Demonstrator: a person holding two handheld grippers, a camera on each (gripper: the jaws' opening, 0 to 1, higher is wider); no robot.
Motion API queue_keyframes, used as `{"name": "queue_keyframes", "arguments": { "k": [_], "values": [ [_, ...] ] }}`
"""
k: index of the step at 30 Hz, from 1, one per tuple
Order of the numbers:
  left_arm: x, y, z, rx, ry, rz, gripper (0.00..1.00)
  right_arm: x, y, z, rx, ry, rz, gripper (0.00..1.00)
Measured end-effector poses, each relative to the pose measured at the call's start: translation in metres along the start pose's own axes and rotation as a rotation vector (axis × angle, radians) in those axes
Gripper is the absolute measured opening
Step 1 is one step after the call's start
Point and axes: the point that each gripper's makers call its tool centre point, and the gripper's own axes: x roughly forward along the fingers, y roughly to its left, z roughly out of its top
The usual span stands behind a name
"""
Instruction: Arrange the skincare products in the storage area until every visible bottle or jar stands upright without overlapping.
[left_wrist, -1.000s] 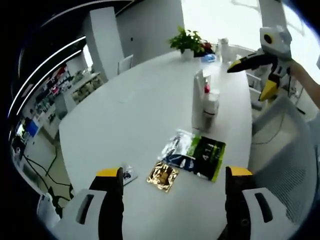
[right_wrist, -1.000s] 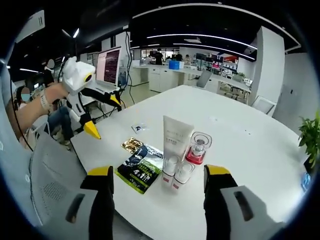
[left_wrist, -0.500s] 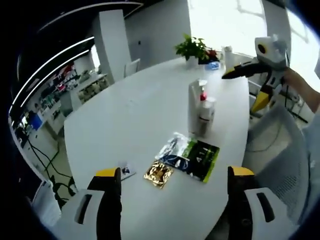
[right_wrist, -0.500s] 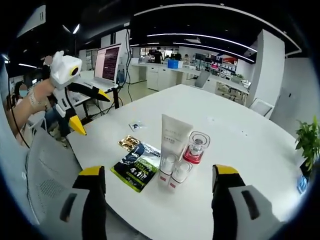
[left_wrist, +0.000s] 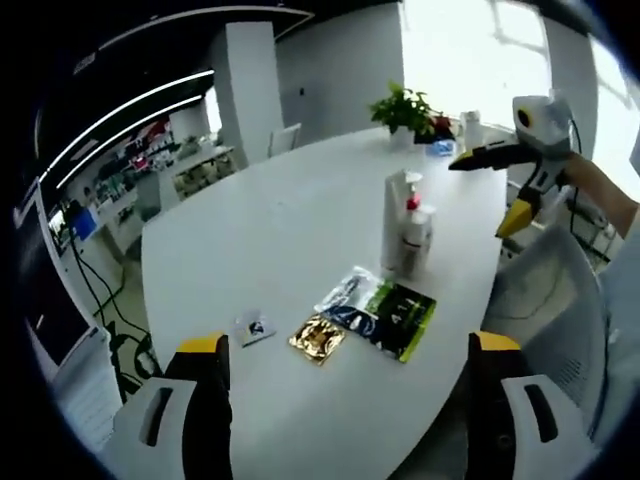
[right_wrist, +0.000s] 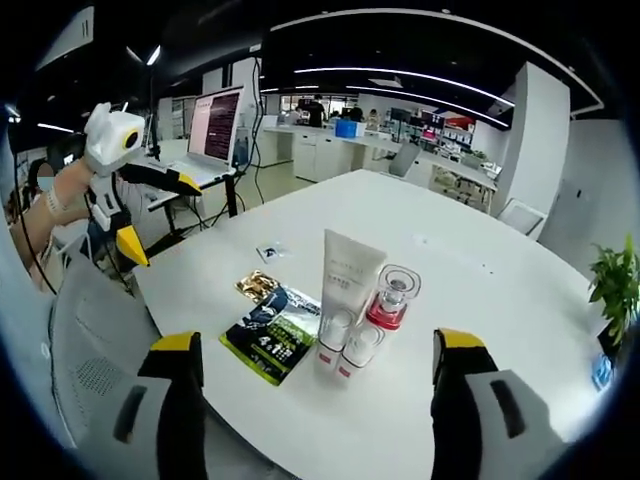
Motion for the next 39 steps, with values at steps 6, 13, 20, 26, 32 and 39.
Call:
{"name": "queue_keyframes", "arguments": {
  "k": [6,13,20,26,32,39],
  "values": [
    [-0.002,-0.005,-0.003,-0.024,0.004,-0.011,0.97,0.002,0.002,0.0,-0.003,0.003,0.005,0.97],
    [0.002,0.004,-0.007,-0.043,0.011,0.013,0.97,0.002,0.0,-0.001,0.003,0.008,-0.004,0.97],
    [0.011,0.011,-0.013,-0.056,0.029,0.015,0.94,0.004,0.001,-0.004,0.015,0.027,0.015,0.92],
    [0.023,0.016,-0.018,-0.087,0.061,-0.018,0.88,0.006,-0.001,-0.007,0.025,0.04,0.012,0.9],
    [0.035,0.026,-0.019,-0.116,0.061,-0.03,0.77,0.009,-0.003,-0.01,0.033,0.055,0.019,0.86],
    [0.056,0.04,-0.018,-0.136,0.053,-0.061,0.65,0.01,0.0,-0.015,0.063,0.064,0.045,0.71]
  ]
}}
